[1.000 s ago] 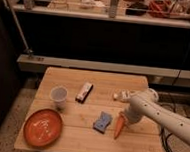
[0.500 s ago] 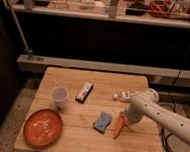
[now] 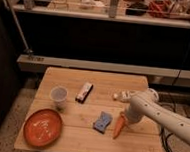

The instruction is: Place the pepper on the white sponge

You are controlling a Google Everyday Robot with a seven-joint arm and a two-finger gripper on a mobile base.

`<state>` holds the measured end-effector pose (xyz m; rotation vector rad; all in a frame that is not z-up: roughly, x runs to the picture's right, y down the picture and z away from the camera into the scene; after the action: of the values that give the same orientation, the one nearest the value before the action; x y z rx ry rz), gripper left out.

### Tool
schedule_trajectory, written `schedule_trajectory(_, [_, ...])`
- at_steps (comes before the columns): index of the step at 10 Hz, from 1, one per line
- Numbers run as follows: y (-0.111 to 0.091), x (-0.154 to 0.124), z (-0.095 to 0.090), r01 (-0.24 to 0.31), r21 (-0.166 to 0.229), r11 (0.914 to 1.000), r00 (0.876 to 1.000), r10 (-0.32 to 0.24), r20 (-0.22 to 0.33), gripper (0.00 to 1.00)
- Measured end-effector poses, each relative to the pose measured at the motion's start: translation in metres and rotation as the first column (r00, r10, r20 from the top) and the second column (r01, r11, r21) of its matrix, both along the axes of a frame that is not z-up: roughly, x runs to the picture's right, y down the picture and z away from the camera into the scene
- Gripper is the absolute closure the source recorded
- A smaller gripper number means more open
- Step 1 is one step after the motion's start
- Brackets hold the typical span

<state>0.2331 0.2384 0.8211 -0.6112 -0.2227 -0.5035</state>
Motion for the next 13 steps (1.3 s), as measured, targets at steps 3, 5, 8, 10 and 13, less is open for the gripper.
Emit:
schedule_trajectory(3, [-0.017,-0.022,-0.015,0.017,0.023,0.9996,1.000,-0.017,0.006,0.95])
schedule_trajectory(5, [-0.017,-0.023,-0.017,0.024,0.027,0.9993,1.000,-0.024,0.008,0.95])
schedule_trajectory(8, [-0.027,-0.043,-0.030,0.058,0.045,0.9973,0.997,-0.060,0.039,0.95])
schedule_trajectory(10, [-0.026,-0.049,-0.033,0.070,0.049,0.9963,0.996,-0.072,0.044,0.95])
schedule_trajectory(13, [-0.022,-0.074,-0.037,0.101,0.055,0.9934,0.992,-0.104,0.072,0.95])
